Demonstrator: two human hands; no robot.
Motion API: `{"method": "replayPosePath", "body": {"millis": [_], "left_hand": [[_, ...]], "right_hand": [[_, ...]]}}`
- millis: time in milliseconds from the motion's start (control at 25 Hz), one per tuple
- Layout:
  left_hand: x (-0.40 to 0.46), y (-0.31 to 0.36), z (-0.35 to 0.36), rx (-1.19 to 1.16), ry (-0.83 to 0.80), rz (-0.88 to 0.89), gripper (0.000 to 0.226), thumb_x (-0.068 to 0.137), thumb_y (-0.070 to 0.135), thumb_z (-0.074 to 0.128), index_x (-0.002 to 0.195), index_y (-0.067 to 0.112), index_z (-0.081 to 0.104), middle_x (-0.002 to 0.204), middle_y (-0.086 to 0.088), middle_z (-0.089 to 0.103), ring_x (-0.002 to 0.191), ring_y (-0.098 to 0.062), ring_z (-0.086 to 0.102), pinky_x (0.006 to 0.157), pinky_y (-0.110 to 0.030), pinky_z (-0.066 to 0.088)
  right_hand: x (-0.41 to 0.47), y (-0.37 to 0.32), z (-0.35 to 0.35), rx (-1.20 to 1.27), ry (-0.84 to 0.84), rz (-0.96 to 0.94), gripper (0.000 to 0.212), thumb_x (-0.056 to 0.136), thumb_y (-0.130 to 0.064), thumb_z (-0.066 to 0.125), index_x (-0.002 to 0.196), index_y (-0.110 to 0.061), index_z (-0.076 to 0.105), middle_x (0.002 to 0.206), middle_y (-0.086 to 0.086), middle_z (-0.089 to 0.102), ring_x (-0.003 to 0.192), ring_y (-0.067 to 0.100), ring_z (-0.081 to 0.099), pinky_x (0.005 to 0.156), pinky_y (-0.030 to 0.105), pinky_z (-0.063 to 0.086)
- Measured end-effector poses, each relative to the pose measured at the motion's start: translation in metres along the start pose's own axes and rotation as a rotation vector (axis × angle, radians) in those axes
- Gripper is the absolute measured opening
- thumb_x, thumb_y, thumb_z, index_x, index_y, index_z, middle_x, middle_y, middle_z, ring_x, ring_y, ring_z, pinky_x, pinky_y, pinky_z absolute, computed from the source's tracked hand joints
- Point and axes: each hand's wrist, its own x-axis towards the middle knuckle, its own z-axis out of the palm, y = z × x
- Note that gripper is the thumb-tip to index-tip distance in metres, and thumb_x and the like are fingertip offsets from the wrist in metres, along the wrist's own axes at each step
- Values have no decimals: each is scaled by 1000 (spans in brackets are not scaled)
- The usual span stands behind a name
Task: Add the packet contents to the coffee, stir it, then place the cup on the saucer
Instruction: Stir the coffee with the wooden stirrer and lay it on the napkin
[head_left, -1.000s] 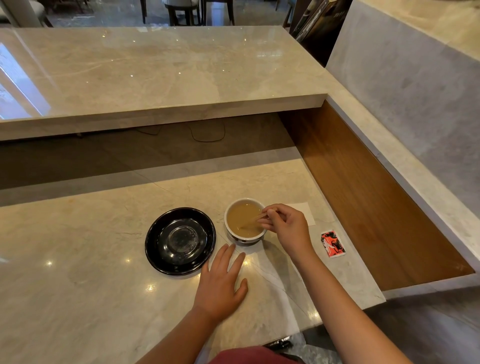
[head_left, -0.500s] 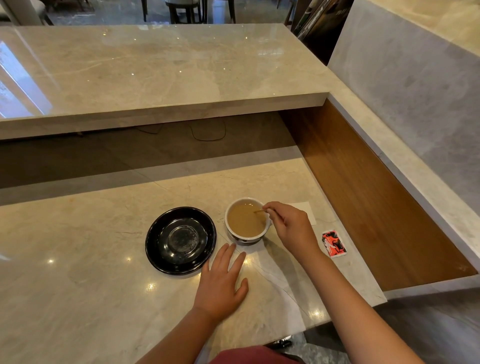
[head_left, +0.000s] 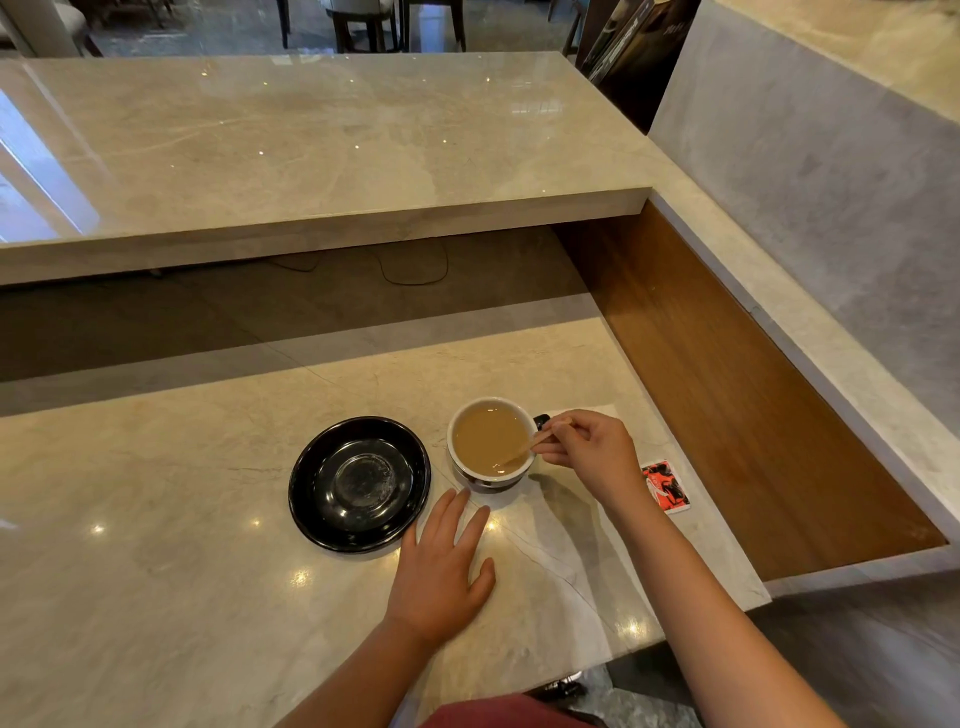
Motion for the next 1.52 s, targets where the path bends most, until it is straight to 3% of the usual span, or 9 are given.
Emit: {"method": "replayPosePath", "body": {"millis": [160, 320, 480, 600, 800, 960, 1080, 1240, 1520], "left_hand": [[-1, -1, 1, 4, -4, -3, 53, 83, 47, 44, 131, 22, 49, 142, -9, 44, 132, -24, 31, 95, -53, 36], [0, -1, 2, 0, -7, -4, 54, 84, 46, 44, 131, 22, 48, 142, -9, 43, 133, -25, 32, 95, -53, 36], [0, -1, 2, -7, -7, -3, 53, 83, 46, 44, 131, 22, 48, 142, -9, 43, 133, -24, 31, 94, -53, 37], [0, -1, 1, -4, -7, -4, 53, 83, 46, 44, 131, 22, 48, 142, -9, 43, 133, -25, 32, 95, -54, 37], [-1, 0, 1, -31, 8, 1, 53, 82, 45, 45, 130, 22, 48, 141, -9, 44, 132, -24, 31, 94, -53, 37], [-1, 0, 1, -31, 2, -2, 53, 83, 45, 44, 130, 22, 48, 141, -9, 45, 132, -25, 33, 93, -53, 38], [0, 0, 0, -24, 4, -7, 53, 83, 46, 44, 129, 22, 48, 141, -9, 45, 131, -25, 34, 93, -53, 39], [0, 0, 0, -12, -4, -10, 53, 82, 46, 44, 129, 23, 50, 140, -8, 46, 131, -24, 35, 92, -52, 39], [0, 0, 0, -12, 2, -2, 52, 81, 46, 45, 128, 23, 49, 140, -8, 45, 132, -22, 31, 92, -51, 38]], "right_hand": [[-3, 5, 15, 252, 72, 122, 19, 92, -3, 46, 88, 0, 64, 79, 17, 68, 63, 14, 70, 61, 19, 59], [-5, 9, 29, 350, 153, 66, 20, 93, -1, 44, 94, 4, 64, 81, 15, 67, 62, 7, 70, 61, 15, 57], [-8, 18, 22, 20, 198, -172, 21, 92, -5, 47, 89, -11, 68, 85, 9, 70, 78, 20, 70, 74, 34, 59], [-10, 12, 7, -305, 126, -380, 19, 91, -6, 49, 89, -9, 68, 84, 8, 72, 77, 21, 68, 73, 40, 57], [-11, -6, -5, -462, 30, -339, 19, 90, -5, 49, 87, -6, 68, 83, 11, 72, 77, 22, 67, 74, 37, 55], [-17, -1, 0, -249, -10, -190, 22, 90, -4, 49, 83, -8, 69, 75, 2, 69, 77, 19, 69, 77, 33, 57], [-23, 6, 3, -58, -1, -120, 21, 91, -3, 49, 83, -7, 68, 78, 7, 71, 80, 21, 71, 75, 30, 58], [-29, 14, 11, 167, 13, -39, 19, 92, -2, 48, 89, -1, 67, 81, 9, 71, 75, 9, 72, 68, 19, 57], [-29, 13, 9, 457, 174, -4, 20, 93, -3, 47, 93, 1, 66, 87, 17, 72, 79, 19, 72, 70, 21, 59]]}}
